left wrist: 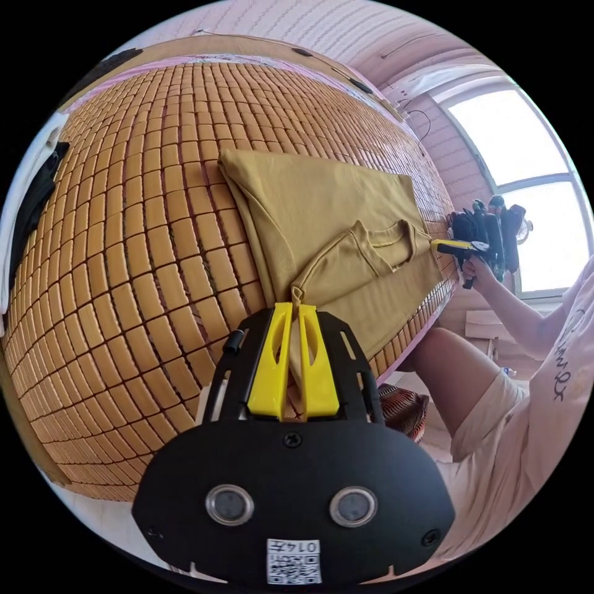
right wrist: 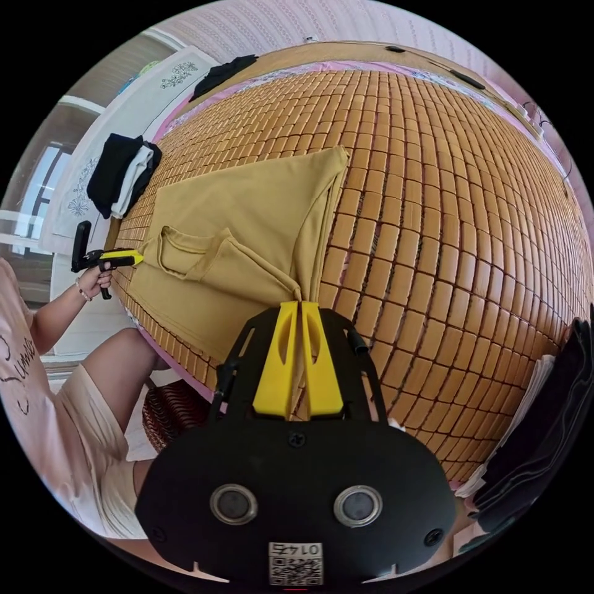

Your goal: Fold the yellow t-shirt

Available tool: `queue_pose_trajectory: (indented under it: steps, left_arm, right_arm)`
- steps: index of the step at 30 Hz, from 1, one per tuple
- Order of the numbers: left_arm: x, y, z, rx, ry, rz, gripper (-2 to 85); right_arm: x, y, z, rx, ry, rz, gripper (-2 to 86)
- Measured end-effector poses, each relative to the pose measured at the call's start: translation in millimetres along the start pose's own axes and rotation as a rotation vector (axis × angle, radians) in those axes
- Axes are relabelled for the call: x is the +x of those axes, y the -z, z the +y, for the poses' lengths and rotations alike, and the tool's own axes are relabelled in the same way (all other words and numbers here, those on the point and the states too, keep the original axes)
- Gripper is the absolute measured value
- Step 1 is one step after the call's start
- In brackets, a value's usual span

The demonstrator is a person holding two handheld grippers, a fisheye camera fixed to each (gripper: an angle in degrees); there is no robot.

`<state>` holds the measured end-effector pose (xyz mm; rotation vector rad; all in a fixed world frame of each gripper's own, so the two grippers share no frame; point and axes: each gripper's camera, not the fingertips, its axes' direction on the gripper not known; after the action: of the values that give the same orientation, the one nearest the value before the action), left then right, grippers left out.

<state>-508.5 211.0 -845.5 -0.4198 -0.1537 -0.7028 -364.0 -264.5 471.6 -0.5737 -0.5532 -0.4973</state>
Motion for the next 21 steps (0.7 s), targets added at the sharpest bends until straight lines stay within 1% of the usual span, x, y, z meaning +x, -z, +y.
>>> queue_pose_trajectory:
  steps: [3, 7, 10, 14, 17, 19, 21]
  left_arm:
    - [12.7, -1.5, 13.5, 0.032, -0.052, -0.026, -0.6]
    - [19.8, -3.3, 31.3, 0.083, -0.083, -0.014, -0.6]
    - [31.2, -6.0, 52.8, 0.162, -0.109, -0.041, -0.4]
    - [55.1, -11.4, 84.9, 0.283, -0.143, -0.128, 1.2]
    - [66.0, -2.2, 100.5, 0.261, -0.119, -0.133, 4.7]
    - [76.3, 13.7, 116.5, 0.268, -0.093, -0.154, 5.1]
    - [97.2, 35.4, 133.2, 0.29, -0.091, -0.223, 4.9]
  right_arm:
    - [-1.0, -9.8, 8.9, 0.026, 0.049, -0.004, 0.2]
    - [-2.3, -21.9, 21.2, 0.071, 0.08, -0.012, 0.3]
    - [-3.5, -32.3, 32.9, 0.122, 0.086, -0.02, 0.3]
    - [-2.1, -44.9, 50.6, 0.204, 0.04, -0.051, 0.7]
    - [-8.2, -39.6, 65.9, 0.205, -0.047, 0.015, 2.2]
    - [-25.1, -30.9, 74.4, 0.245, -0.02, 0.072, 3.4]
    - [-57.7, -28.0, 71.3, 0.308, 0.057, 0.138, 5.0]
